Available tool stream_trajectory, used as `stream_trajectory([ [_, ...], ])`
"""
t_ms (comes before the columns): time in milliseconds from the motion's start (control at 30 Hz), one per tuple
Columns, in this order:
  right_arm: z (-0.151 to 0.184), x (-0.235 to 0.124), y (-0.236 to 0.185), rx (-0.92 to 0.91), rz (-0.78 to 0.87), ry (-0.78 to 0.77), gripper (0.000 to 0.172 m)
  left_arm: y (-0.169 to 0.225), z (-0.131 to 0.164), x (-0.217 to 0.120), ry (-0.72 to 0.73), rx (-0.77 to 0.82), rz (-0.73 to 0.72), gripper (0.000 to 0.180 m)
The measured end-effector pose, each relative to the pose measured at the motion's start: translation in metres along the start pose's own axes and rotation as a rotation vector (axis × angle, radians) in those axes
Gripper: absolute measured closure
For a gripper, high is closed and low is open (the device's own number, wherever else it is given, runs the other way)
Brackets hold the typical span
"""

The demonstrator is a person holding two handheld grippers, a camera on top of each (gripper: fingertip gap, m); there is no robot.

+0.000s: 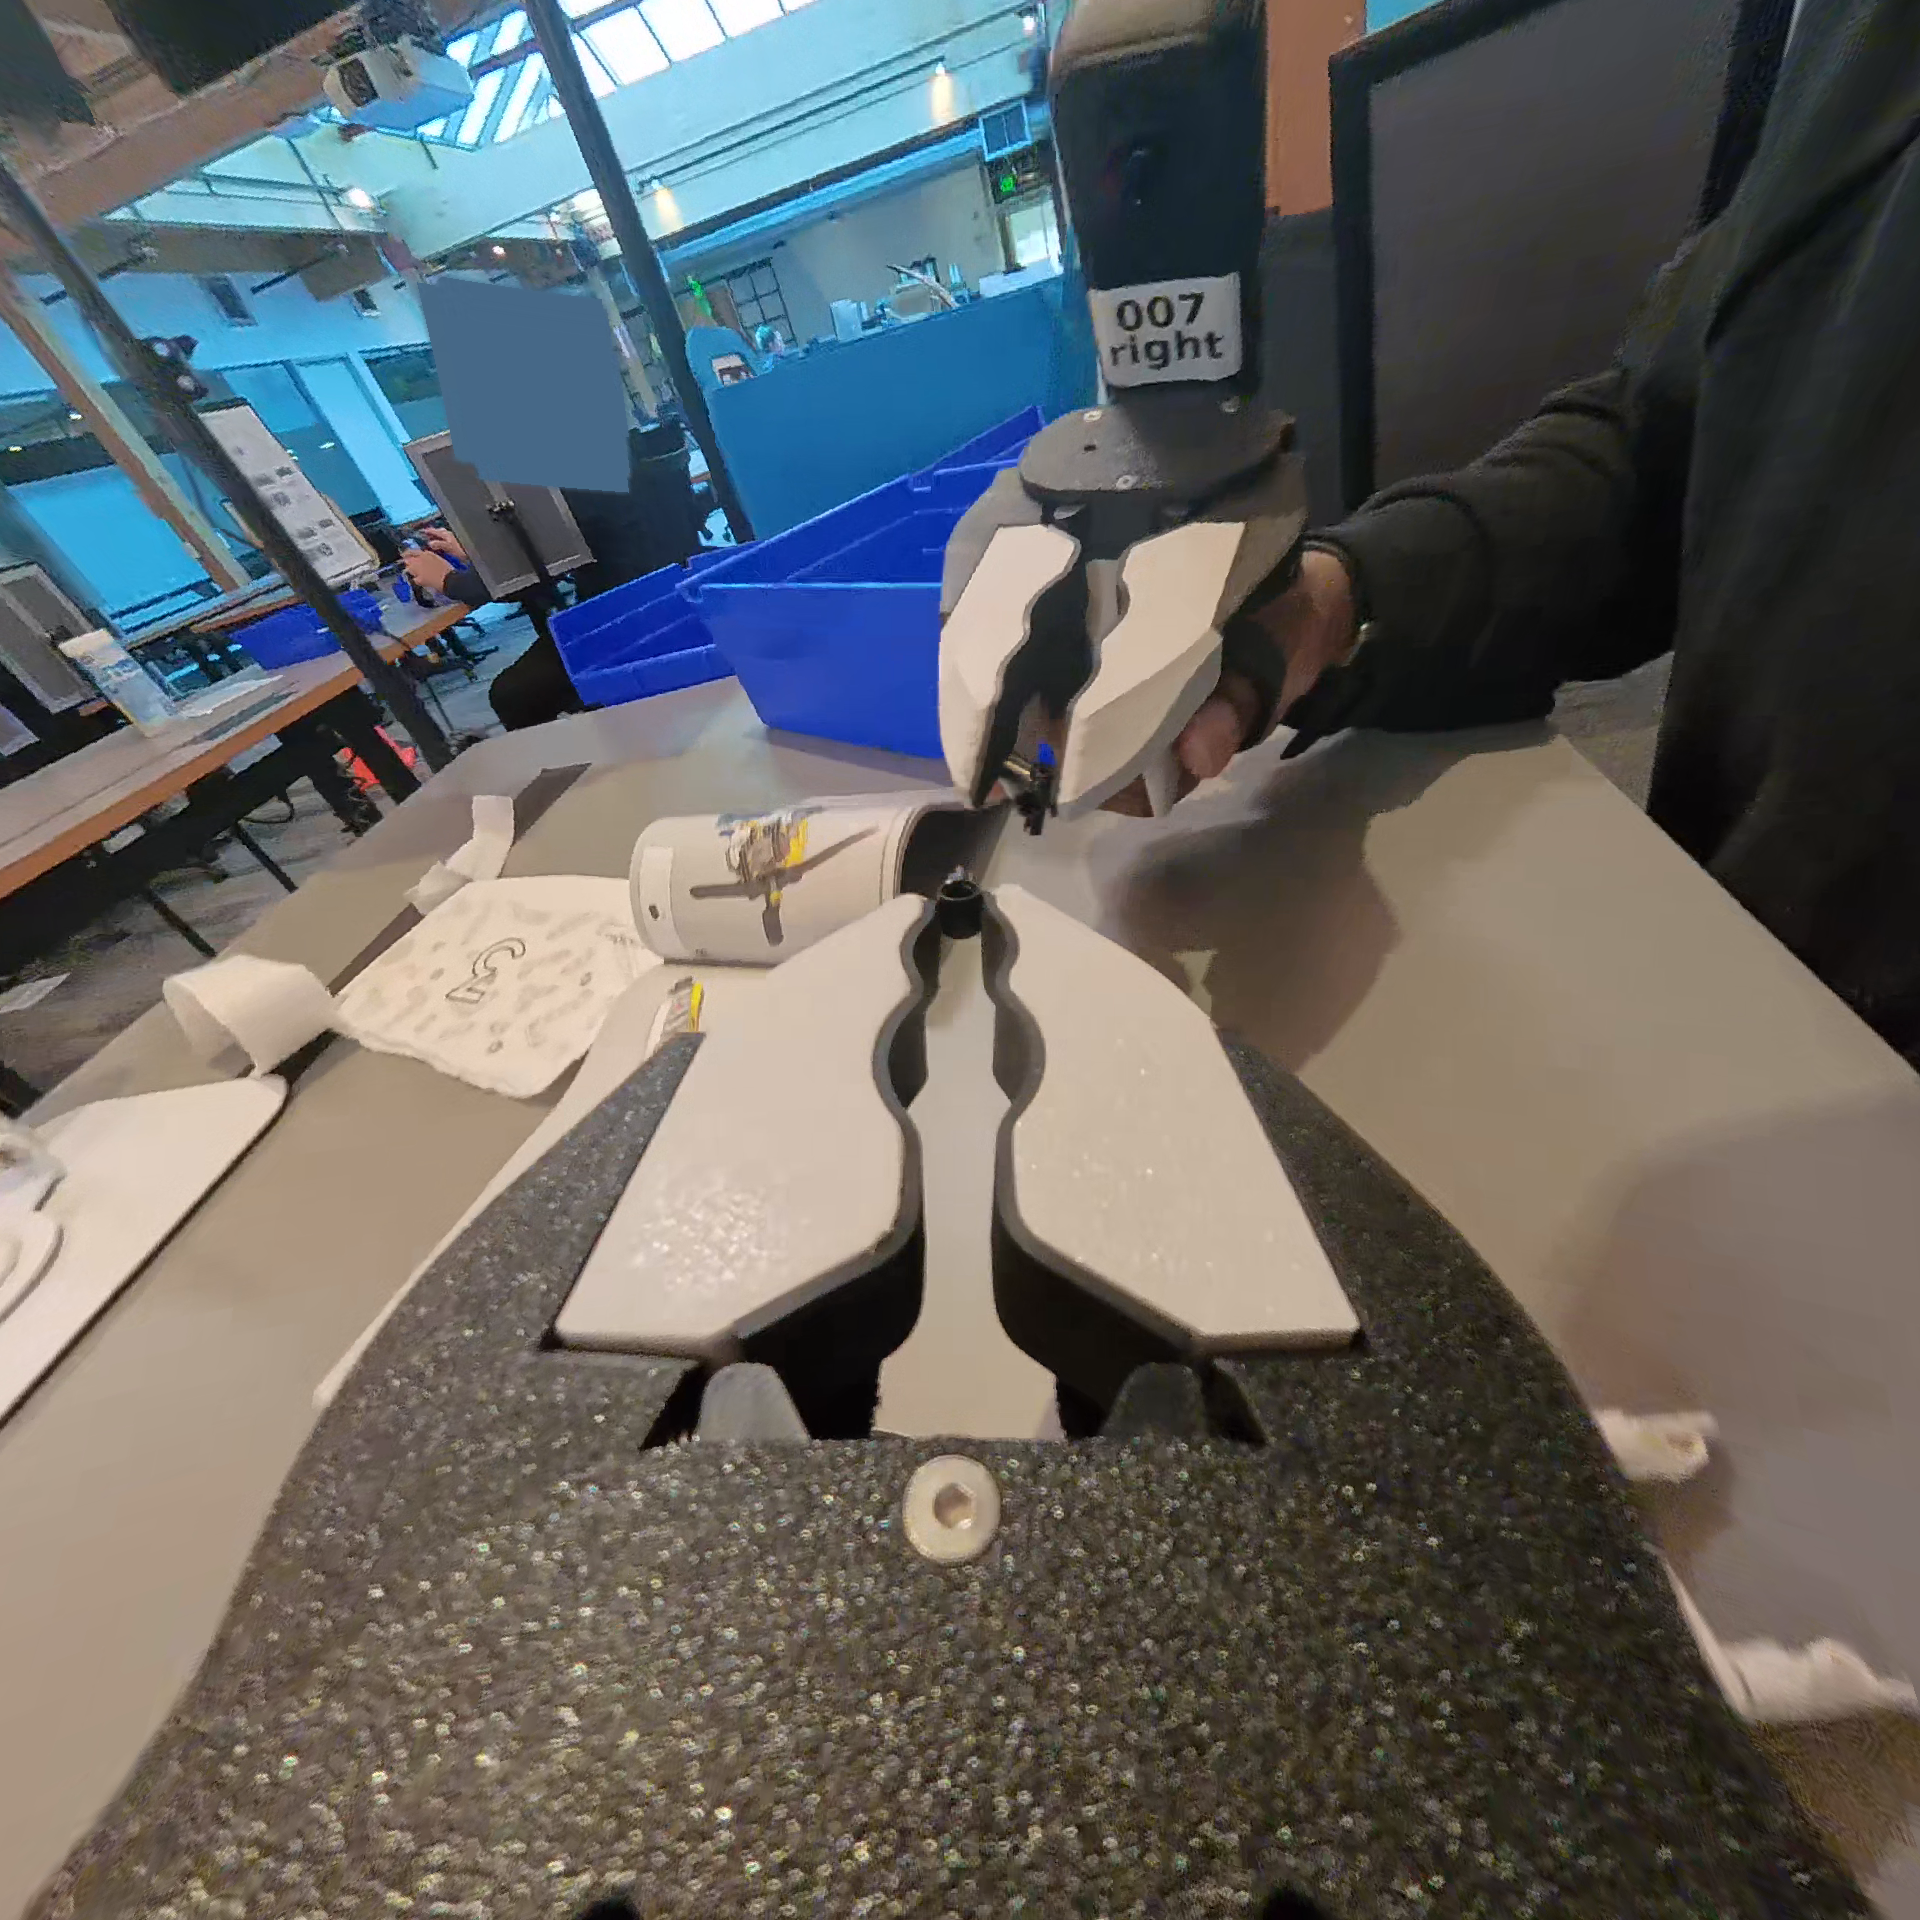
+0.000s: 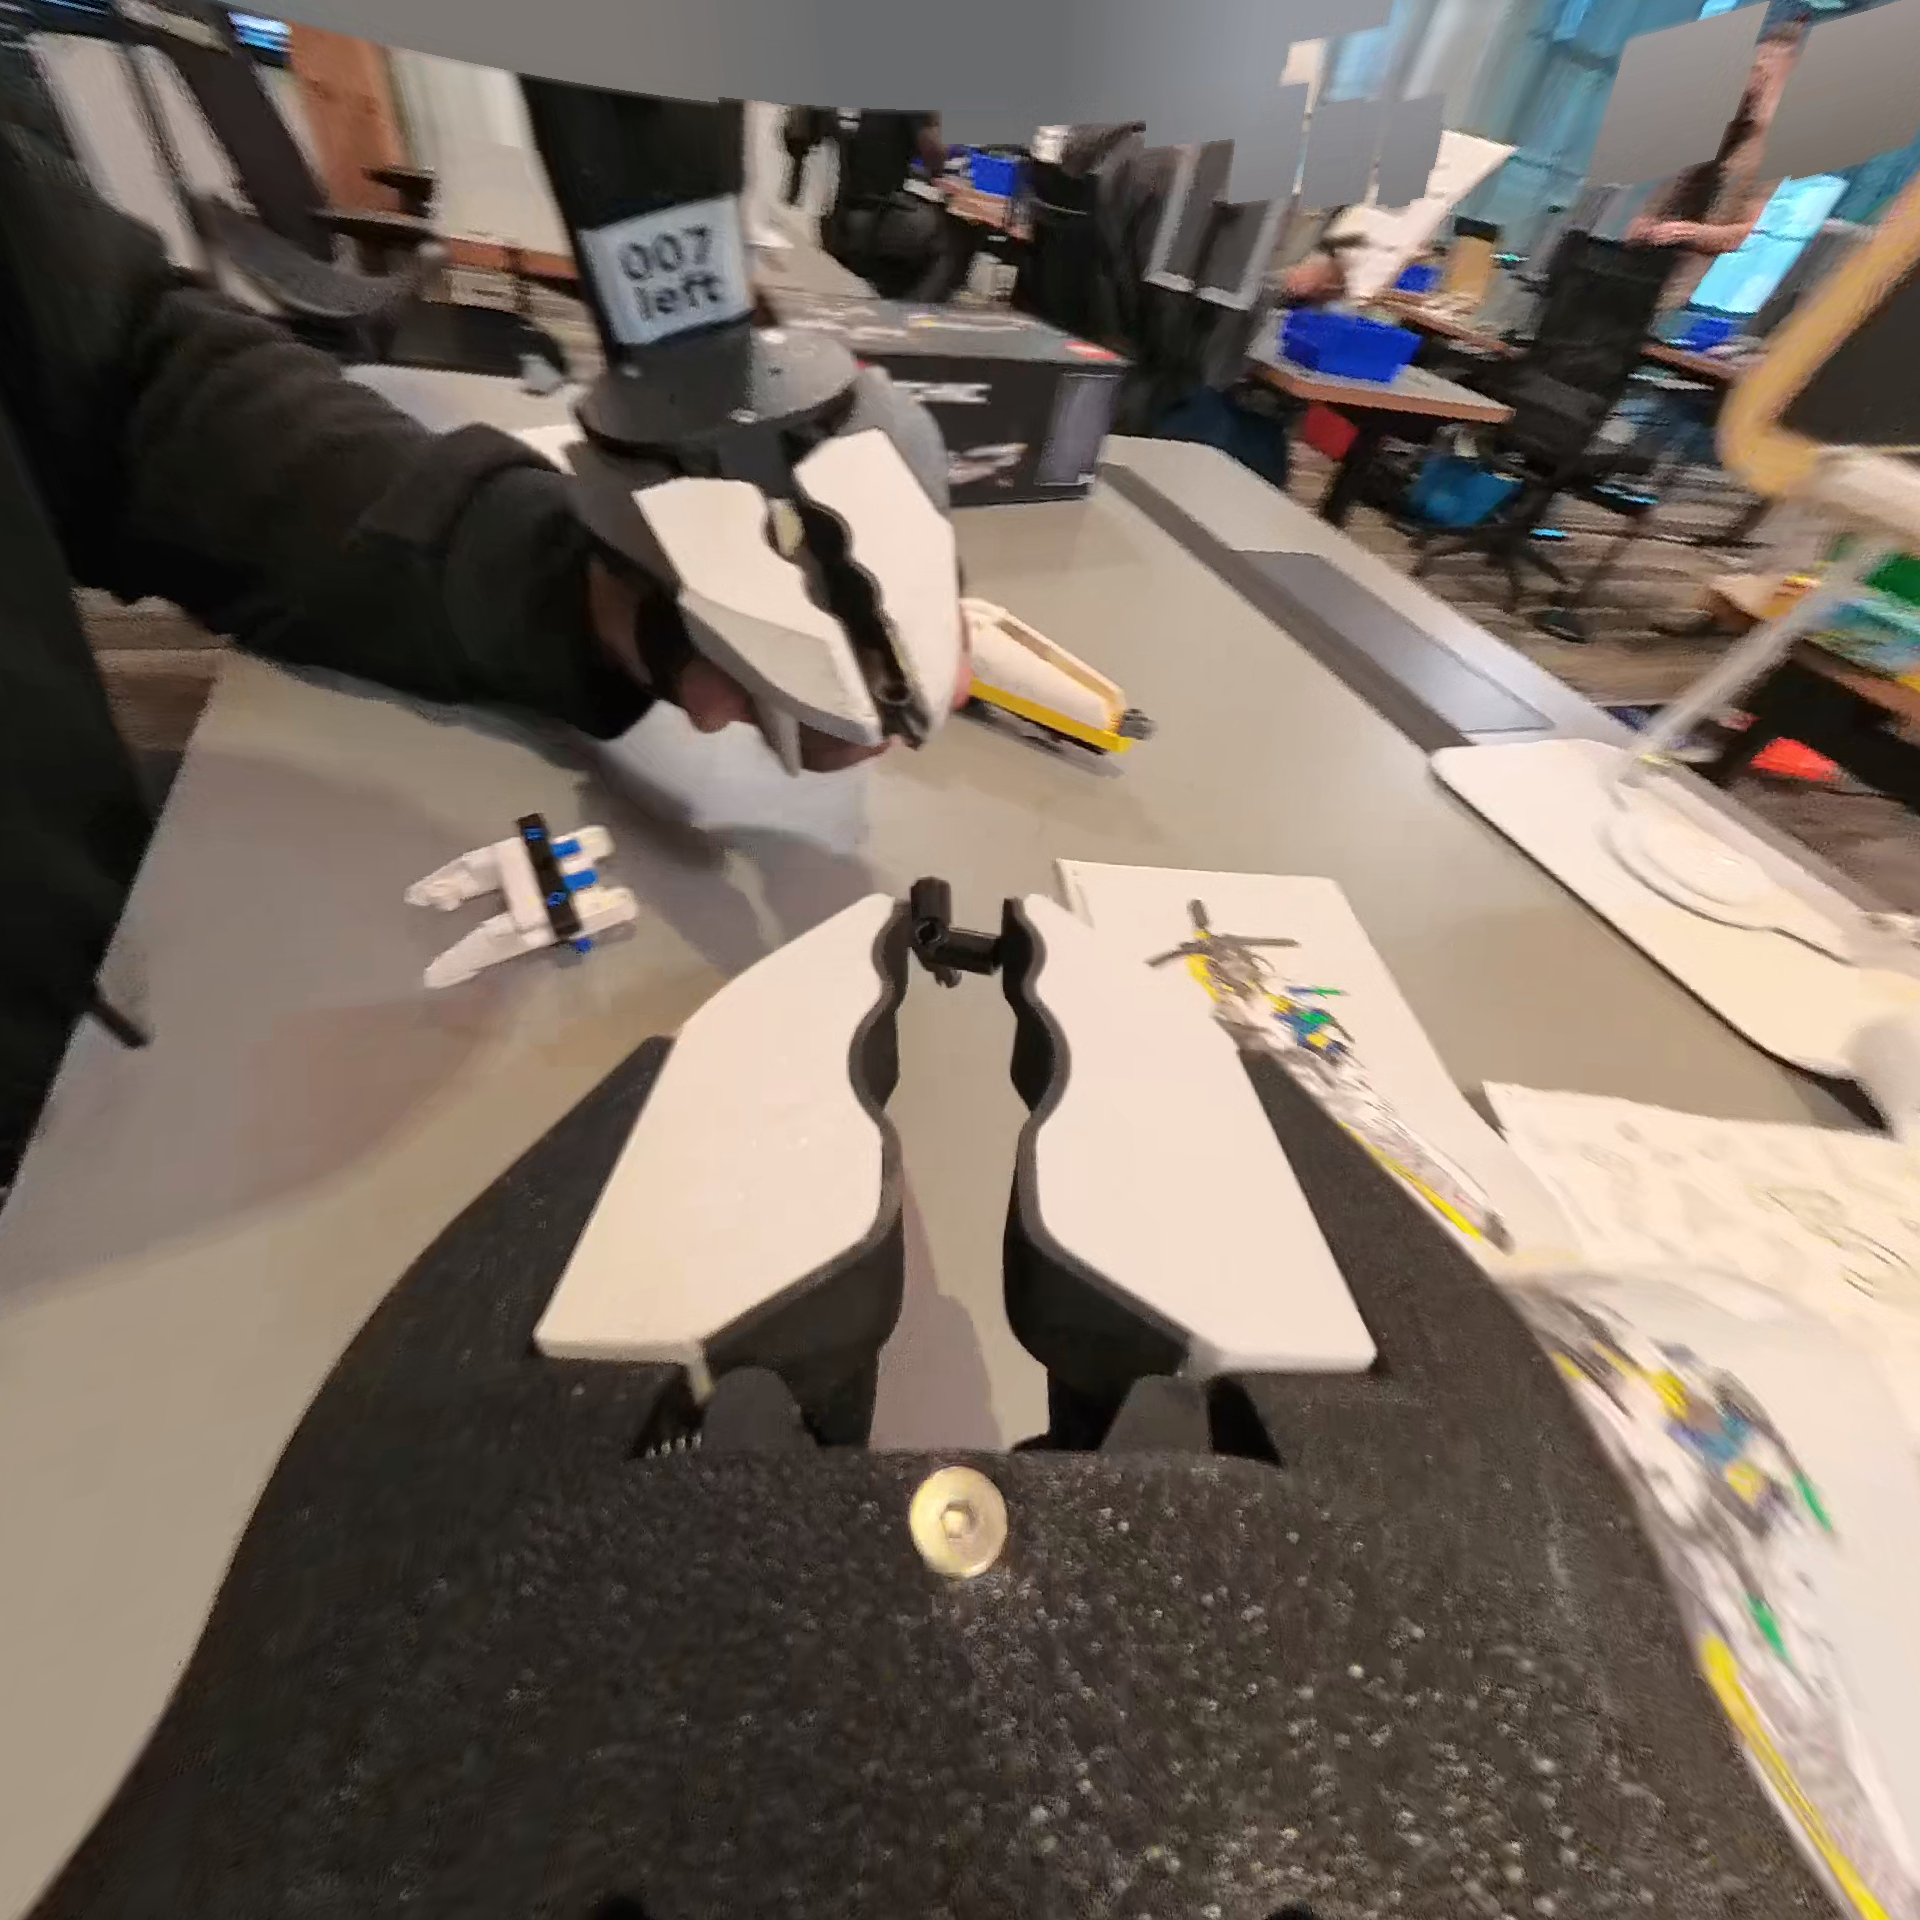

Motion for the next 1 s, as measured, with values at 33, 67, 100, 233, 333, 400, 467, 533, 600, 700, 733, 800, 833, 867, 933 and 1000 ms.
stream_trajectory([
  [33, -0.001, -0.009, 0.003, 0.002, 0.054, -0.003, 0.155, -0.002, -0.007, 0.008, -0.006, 0.009, 0.013, 0.172],
  [67, -0.002, -0.018, 0.005, 0.007, 0.102, -0.006, 0.155, -0.006, -0.014, 0.016, -0.008, 0.020, 0.022, 0.172],
  [100, -0.003, -0.029, 0.007, 0.011, 0.144, -0.002, 0.155, -0.011, -0.022, 0.025, -0.013, 0.031, 0.026, 0.172],
  [233, -0.009, -0.077, 0.006, -0.030, 0.315, 0.012, 0.155, -0.032, -0.055, 0.073, -0.013, 0.085, 0.100, 0.172],
  [333, -0.014, -0.117, 0.001, -0.140, 0.487, 0.015, 0.155, -0.040, -0.077, 0.119, -0.026, 0.132, 0.184, 0.171],
  [400, -0.015, -0.143, -0.005, -0.258, 0.617, 0.026, 0.155, -0.042, -0.087, 0.149, -0.043, 0.199, 0.223, 0.171],
  [467, -0.015, -0.164, -0.014, -0.413, 0.722, 0.038, 0.155, -0.042, -0.093, 0.178, -0.075, 0.243, 0.242, 0.171],
  [533, -0.014, -0.181, -0.022, -0.540, 0.799, 0.063, 0.155, -0.041, -0.097, 0.202, -0.091, 0.251, 0.268, 0.171],
  [600, -0.012, -0.193, -0.025, -0.577, 0.826, 0.073, 0.155, -0.041, -0.099, 0.222, -0.115, 0.247, 0.278, 0.171],
  [700, -0.007, -0.205, -0.025, -0.575, 0.857, 0.121, 0.155, -0.042, -0.098, 0.245, -0.137, 0.242, 0.283, 0.171],
  [733, -0.005, -0.208, -0.025, -0.577, 0.863, 0.128, 0.155, -0.042, -0.098, 0.251, -0.140, 0.241, 0.285, 0.171],
  [800, 0.000, -0.211, -0.022, -0.572, 0.877, 0.110, 0.155, -0.043, -0.095, 0.261, -0.159, 0.237, 0.291, 0.171],
  [833, 0.001, -0.212, -0.021, -0.572, 0.885, 0.114, 0.155, -0.045, -0.093, 0.266, -0.173, 0.233, 0.288, 0.171],
  [867, 0.003, -0.214, -0.020, -0.571, 0.888, 0.123, 0.155, -0.046, -0.091, 0.270, -0.180, 0.233, 0.288, 0.171],
  [933, 0.005, -0.215, -0.019, -0.571, 0.893, 0.131, 0.155, -0.048, -0.088, 0.276, -0.187, 0.241, 0.289, 0.171],
  [1000, 0.007, -0.216, -0.017, -0.577, 0.894, 0.126, 0.155, -0.050, -0.085, 0.281, -0.206, 0.250, 0.287, 0.171],
])
Point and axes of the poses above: each gripper's, where its closed fingertips meet, x out along the fingers, z out of its underside, y = z × x across the jaws, the point moved 10 cm from there along -x, back along the fingers, and after that the axes turned 12 degrees about z, right-handed, at the moved point
